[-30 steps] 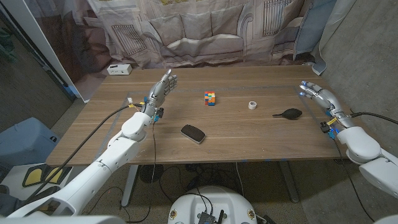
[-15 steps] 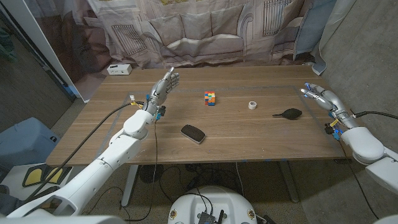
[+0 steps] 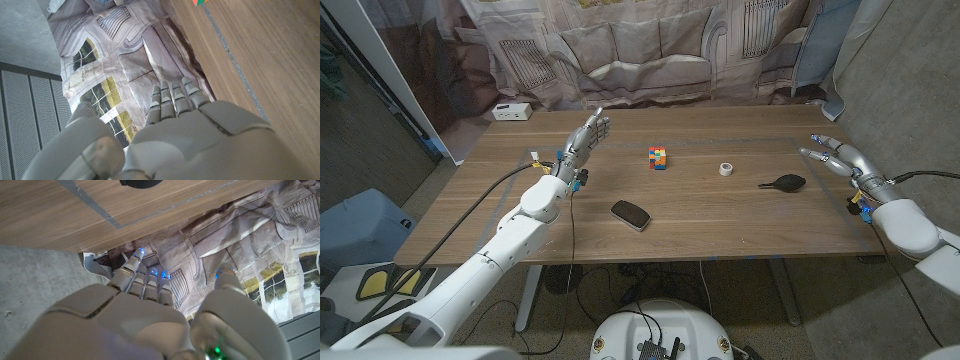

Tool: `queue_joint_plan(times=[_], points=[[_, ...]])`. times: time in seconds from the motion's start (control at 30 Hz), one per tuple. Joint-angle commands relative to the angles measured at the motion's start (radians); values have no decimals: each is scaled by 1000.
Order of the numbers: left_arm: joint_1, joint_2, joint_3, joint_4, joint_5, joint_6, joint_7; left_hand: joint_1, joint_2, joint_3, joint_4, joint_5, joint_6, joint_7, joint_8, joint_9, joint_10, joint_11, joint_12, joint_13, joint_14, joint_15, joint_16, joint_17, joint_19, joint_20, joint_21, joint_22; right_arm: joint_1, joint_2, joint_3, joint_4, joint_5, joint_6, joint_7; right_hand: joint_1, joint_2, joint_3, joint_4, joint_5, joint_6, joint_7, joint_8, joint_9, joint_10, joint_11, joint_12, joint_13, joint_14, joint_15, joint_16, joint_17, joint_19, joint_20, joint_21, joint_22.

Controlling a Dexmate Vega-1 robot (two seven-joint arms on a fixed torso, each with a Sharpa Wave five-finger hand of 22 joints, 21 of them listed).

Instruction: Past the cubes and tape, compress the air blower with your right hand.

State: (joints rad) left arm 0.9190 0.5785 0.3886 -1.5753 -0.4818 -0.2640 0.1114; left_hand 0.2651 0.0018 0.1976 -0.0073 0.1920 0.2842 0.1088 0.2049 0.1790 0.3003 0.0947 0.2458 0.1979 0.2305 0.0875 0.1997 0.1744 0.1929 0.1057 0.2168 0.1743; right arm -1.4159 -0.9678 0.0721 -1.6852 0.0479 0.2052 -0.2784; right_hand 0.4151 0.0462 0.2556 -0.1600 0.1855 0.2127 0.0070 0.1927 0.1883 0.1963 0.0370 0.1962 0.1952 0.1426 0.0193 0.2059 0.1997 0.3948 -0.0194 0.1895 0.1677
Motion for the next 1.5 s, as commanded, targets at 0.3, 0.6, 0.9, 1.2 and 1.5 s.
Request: queue_joint_plan(times=[0.3,0.6,0.9,1.2,1.5], points=[[11,3,-1,-16,3,7,10,10,10,5,-8,0,11,2,0,3,5,2,-5,2,10,2,-2,5,10,5,-4,3,-4,-15,-21,-62,-172,-151,-101,9,-34,-12,7,3,93,-45,25,2,54,-34,12,1,-11,-18,0,3,-146,7,-20,4],[11,4,-2,-16,4,6,9,10,11,5,-9,-1,14,2,-1,3,7,3,-6,2,12,2,-3,6,11,6,-6,3,-11,-46,-29,-90,-193,-218,-75,8,-41,-15,8,5,112,-45,26,2,51,-32,7,0,-22,-18,-3,2,-165,-13,-13,4],[10,-3,-2,-6,0,-7,5,10,13,5,-11,-1,17,2,-2,4,10,0,-6,2,14,5,-3,6,11,7,-7,4,-21,-82,-36,-125,-216,-280,-47,44,-62,-8,-8,15,49,-38,0,3,13,-26,-6,0,-39,-19,-10,-2,-144,-12,2,3],[17,-4,-3,-14,0,-6,11,9,14,5,-11,-1,21,2,-2,4,12,-1,-7,2,16,4,-3,6,12,8,-8,4,-31,-118,-43,-153,-229,-310,-7,132,-81,18,-21,25,-61,-15,-15,6,-31,-25,-10,1,-45,-20,-9,-4,-91,-12,13,2],[25,-8,-3,-23,0,-8,19,8,15,5,-11,-1,26,3,-2,4,15,1,-7,2,19,4,-3,6,14,8,-9,4,-39,-169,-49,-195,-260,-372,43,212,-84,46,-26,31,-79,-20,-2,7,-53,-39,-10,1,-62,-22,-13,-4,-87,-13,6,1]])
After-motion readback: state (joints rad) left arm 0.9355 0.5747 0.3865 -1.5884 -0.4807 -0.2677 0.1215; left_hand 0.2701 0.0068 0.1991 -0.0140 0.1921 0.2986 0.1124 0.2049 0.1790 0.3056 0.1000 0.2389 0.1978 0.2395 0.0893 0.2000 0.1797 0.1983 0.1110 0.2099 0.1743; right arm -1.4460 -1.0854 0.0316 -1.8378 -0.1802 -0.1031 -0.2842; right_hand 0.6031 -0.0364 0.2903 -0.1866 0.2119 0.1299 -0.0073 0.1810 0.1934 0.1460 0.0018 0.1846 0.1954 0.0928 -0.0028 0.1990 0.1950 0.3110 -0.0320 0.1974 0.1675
